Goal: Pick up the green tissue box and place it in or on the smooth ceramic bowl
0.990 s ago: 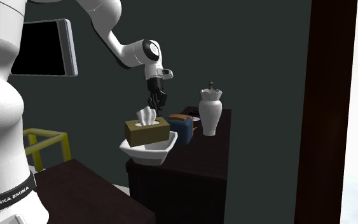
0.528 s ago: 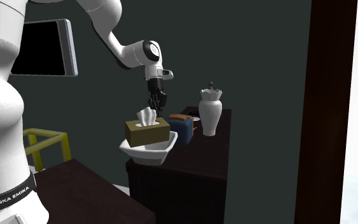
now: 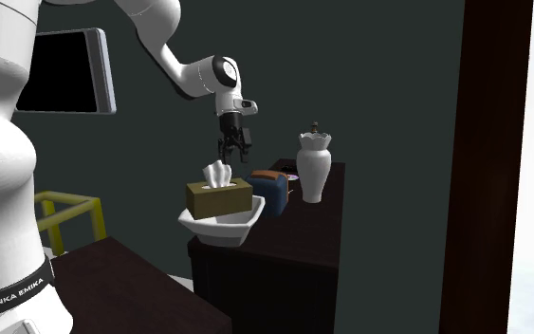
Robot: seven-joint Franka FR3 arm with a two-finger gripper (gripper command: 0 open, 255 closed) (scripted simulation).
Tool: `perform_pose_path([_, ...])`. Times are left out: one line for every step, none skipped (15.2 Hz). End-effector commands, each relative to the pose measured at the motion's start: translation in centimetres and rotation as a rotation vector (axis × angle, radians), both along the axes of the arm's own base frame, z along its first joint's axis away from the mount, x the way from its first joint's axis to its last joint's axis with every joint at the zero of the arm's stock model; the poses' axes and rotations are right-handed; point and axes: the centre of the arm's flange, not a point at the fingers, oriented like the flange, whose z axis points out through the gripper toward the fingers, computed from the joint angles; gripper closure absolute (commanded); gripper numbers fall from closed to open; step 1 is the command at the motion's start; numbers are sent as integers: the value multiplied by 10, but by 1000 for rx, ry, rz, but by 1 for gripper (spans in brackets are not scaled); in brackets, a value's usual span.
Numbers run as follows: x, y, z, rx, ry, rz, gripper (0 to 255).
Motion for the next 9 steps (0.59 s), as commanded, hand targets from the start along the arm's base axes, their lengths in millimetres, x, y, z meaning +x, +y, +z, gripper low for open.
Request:
perform_pose_path([5, 6, 22, 0, 1, 0, 0])
perform_pose_path([7, 10, 32, 0, 1, 0, 0])
perform_pose_path([7, 10, 32, 0, 1, 0, 0])
perform_pose_path([7, 10, 32, 0, 1, 0, 0])
perform_pose_path([7, 10, 32, 0, 1, 0, 0])
perform_pose_path([7, 10, 32, 0, 1, 0, 0])
perform_pose_path([7, 10, 32, 0, 1, 0, 0])
perform_pose_path([7, 10, 32, 0, 1, 0, 0])
perform_pose_path([7, 10, 32, 0, 1, 0, 0])
